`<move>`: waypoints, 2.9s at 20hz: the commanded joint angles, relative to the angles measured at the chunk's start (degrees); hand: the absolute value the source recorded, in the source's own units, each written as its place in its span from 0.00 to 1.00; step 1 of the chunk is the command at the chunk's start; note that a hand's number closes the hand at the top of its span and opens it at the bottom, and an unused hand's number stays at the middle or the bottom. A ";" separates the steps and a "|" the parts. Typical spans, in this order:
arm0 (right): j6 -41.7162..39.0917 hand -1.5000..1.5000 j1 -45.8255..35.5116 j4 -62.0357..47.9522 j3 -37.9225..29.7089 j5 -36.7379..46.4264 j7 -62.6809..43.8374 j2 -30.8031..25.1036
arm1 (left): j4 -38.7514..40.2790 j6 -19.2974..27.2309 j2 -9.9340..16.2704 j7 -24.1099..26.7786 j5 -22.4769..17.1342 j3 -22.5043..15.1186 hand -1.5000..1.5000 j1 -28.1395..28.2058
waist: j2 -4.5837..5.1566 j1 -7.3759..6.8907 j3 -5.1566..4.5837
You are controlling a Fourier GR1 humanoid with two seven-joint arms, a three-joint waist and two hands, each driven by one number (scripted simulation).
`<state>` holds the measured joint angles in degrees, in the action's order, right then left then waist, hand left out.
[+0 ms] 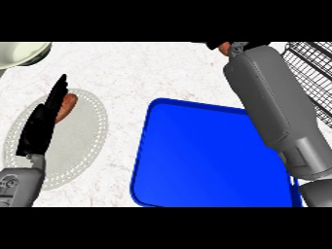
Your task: Pick the squash from the tray and place it in the tiered basket
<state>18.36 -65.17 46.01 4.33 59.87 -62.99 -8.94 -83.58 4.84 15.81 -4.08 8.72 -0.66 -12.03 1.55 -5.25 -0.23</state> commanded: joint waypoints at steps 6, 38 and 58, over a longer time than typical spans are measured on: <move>4.02 1.00 -14.92 -13.35 -1.67 16.46 -14.45 -3.07 | -1.76 -0.09 -0.37 -0.60 0.04 -0.34 0.50 1.72 | -0.62 0.18 0.06; -6.39 1.00 -16.96 -35.87 -8.75 19.23 9.15 -22.89 | 0.50 -0.28 0.57 1.80 -0.04 4.24 0.50 3.34 | -1.04 3.73 0.23; 8.19 0.00 -2.07 -26.08 -22.29 3.79 14.84 -20.99 | -2.54 -2.59 2.07 -0.54 -0.39 6.20 0.50 3.93 | -1.19 3.90 0.29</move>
<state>21.00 -69.81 18.00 -16.41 65.18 -50.29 -28.95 -84.15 3.69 15.84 -3.60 9.35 3.84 -8.52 0.22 -0.87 0.02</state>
